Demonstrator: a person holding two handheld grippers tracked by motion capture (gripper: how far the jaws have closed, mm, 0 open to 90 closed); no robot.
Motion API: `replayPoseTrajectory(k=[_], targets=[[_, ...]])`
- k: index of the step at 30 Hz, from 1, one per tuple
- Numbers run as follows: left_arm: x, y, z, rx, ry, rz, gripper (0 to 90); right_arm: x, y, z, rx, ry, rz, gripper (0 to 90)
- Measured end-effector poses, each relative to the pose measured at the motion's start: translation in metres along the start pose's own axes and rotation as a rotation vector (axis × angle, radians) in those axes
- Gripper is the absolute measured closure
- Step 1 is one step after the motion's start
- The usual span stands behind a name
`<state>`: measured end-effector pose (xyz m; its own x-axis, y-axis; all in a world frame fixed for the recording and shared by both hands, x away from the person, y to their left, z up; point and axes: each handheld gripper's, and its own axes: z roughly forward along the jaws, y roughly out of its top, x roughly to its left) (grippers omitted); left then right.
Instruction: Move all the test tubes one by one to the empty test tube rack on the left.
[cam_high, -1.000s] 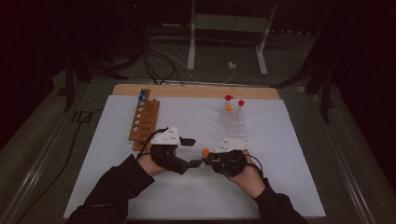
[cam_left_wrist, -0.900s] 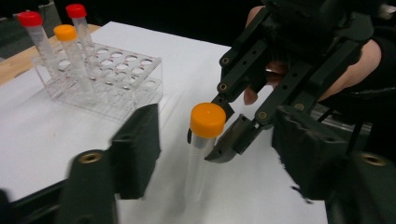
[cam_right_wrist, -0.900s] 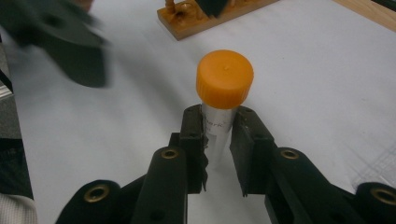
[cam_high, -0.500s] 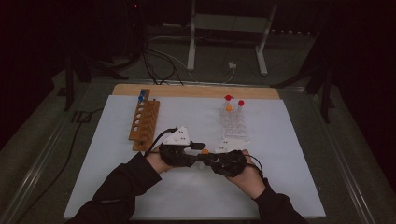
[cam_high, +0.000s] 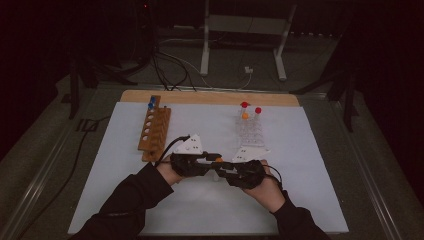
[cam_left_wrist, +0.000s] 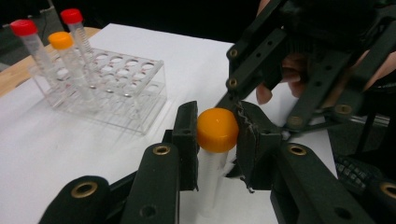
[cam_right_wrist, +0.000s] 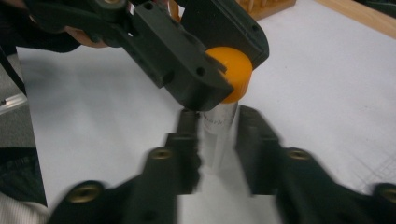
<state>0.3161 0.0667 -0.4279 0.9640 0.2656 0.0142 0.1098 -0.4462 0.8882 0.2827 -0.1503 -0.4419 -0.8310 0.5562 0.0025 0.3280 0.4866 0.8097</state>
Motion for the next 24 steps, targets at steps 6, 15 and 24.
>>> replayPoseTrajectory(k=[6,15,24], targets=[[0.007,0.0,-0.012,-0.007,0.023,-0.016,71.9,0.0,0.002,-0.005,-0.036,-0.015,0.006,45.5],[0.022,0.003,-0.039,-0.033,0.088,-0.032,71.9,-0.002,0.002,-0.008,-0.059,-0.027,0.029,18.7],[0.046,0.008,-0.074,-0.048,0.198,-0.054,71.9,-0.005,0.002,-0.007,-0.051,-0.023,0.048,0.8]])
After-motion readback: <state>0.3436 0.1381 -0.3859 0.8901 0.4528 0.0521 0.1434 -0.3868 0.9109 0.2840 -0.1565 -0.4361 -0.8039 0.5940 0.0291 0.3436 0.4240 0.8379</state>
